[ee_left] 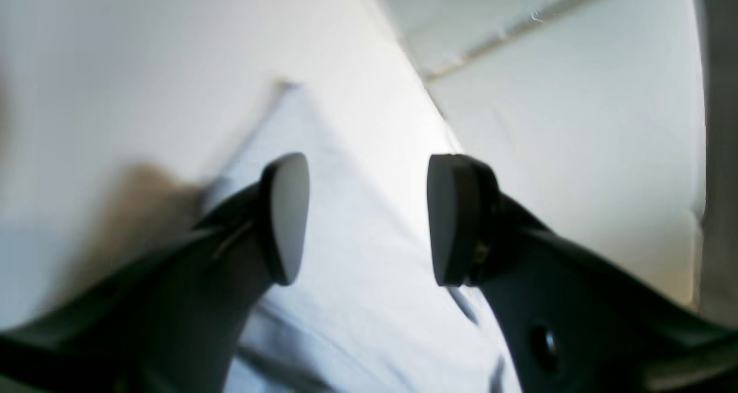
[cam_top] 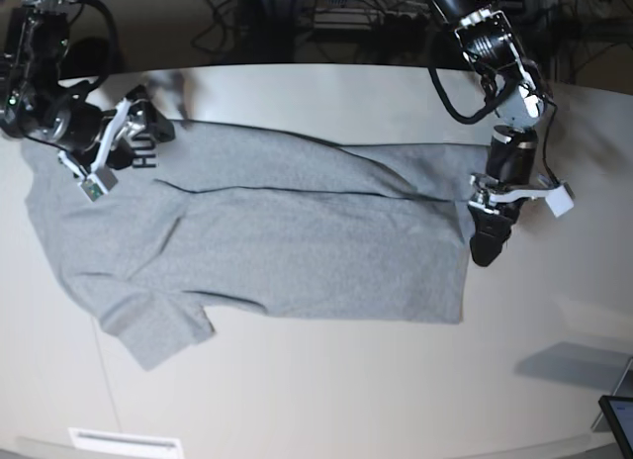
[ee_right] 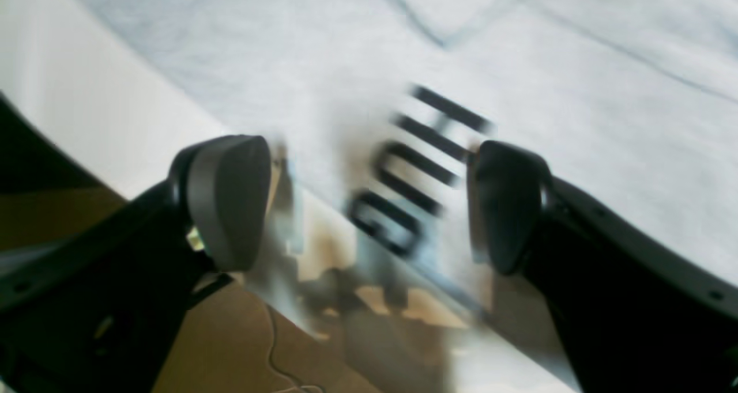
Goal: Fold the T-shirt properly
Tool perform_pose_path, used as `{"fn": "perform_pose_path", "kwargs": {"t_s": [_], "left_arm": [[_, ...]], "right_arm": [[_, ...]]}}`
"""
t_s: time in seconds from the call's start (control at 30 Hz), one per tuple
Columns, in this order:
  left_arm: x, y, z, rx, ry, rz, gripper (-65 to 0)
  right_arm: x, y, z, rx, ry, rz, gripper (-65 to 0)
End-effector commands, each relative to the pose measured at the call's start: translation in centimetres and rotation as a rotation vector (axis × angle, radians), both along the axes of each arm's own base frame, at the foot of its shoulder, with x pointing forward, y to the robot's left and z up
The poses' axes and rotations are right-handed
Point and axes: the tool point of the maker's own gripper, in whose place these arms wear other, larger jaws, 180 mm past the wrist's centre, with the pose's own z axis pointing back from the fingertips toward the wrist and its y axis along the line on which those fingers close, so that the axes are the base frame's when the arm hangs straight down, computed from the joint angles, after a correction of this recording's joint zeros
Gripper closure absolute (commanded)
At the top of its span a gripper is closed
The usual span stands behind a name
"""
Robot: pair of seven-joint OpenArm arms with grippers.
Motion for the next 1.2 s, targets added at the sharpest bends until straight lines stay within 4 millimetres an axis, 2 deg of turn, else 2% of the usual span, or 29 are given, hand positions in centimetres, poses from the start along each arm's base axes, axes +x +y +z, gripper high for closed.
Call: {"fn": "perform_pose_path", "kwargs": {"t_s": [0.0,0.07,0.17,0.23,0.3,0.33,0.6,0.8,0.97,1.17], "left_arm": [[-0.5,-0.1,1.7,0.028,-0.044,-0.005,-32.1],[-2.0,-0.7,1.9,0.053,-0.032,-0.022,-31.7],[-4.2,-0.9,0.4,0.06,0.029,-0.026,-29.1],[-5.3,-0.9,-0.7,0.061,0.072,-0.026,-18.8],[-6.0,-0.8,-1.5,0.066,0.1,-0.028,-4.0],[-6.4,-0.5,-1.9,0.064,0.116,-0.023,0.0],[-5.8,0.9,-3.8,0.071,0.161,-0.029,0.0],[-5.7,1.7,-5.7,0.08,0.214,-0.028,0.0],[-5.8,0.8,-7.6,0.203,0.3,-0.082,0.0],[-6.2,0.8,-7.9,0.211,0.315,-0.086,0.0]], "right_arm": [[0.9,-0.1,1.1,0.003,-0.046,0.007,-51.7],[1.1,0.3,1.3,0.014,-0.06,0.012,-51.7],[1.2,0.6,1.3,0.025,-0.066,0.016,-51.5],[1.2,0.6,1.3,0.025,-0.066,0.016,-51.5],[1.2,0.7,1.4,0.025,-0.069,0.017,-51.5],[1.2,0.7,1.4,0.024,-0.069,0.018,-51.5],[1.2,1.4,2.1,0.026,-0.09,0.042,-51.5],[0.9,5.7,4.7,0.037,-0.176,0.188,-51.5],[-0.4,9.0,4.5,0.077,-0.158,0.291,-51.5],[-1.5,13.1,4.8,0.136,-0.159,0.42,-50.2]]}}
